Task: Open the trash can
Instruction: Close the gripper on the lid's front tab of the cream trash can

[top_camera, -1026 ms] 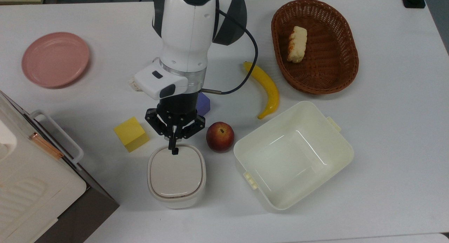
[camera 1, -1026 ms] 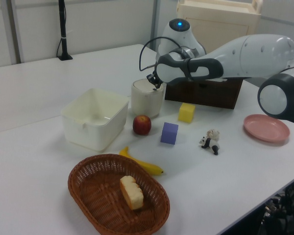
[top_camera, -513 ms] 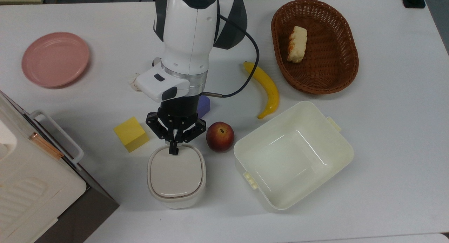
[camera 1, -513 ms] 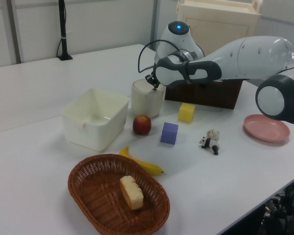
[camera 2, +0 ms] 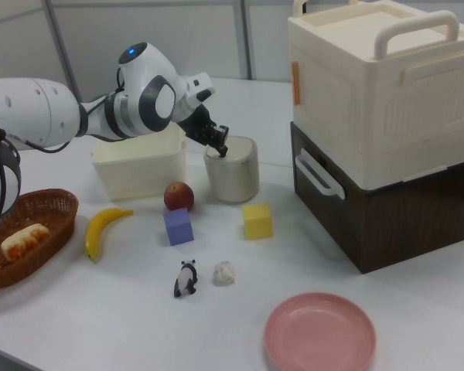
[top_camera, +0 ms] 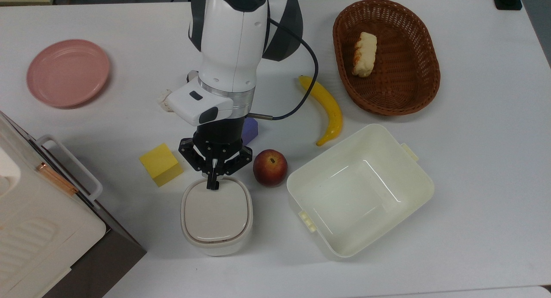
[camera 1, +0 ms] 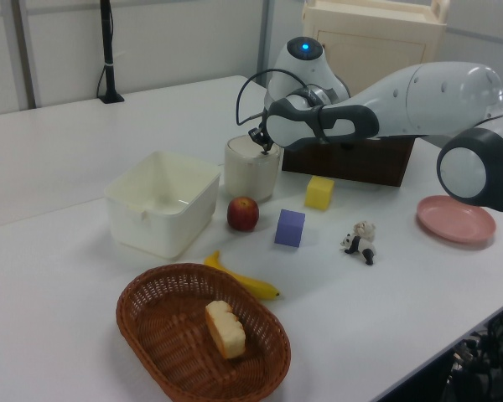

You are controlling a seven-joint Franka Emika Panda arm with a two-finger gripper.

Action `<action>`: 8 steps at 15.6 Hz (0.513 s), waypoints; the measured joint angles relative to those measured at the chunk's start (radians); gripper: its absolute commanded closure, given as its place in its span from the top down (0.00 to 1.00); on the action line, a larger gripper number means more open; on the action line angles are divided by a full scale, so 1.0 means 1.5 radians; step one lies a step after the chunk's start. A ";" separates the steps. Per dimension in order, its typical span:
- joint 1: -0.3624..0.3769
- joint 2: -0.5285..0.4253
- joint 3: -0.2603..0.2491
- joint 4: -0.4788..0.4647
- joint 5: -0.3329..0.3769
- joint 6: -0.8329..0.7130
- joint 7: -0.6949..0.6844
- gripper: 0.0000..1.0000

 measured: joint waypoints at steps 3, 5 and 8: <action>0.000 0.001 0.000 0.000 -0.008 0.000 0.000 0.04; 0.000 0.005 0.000 0.000 -0.012 0.000 0.000 0.04; 0.001 0.006 0.000 0.001 -0.027 0.000 0.000 0.04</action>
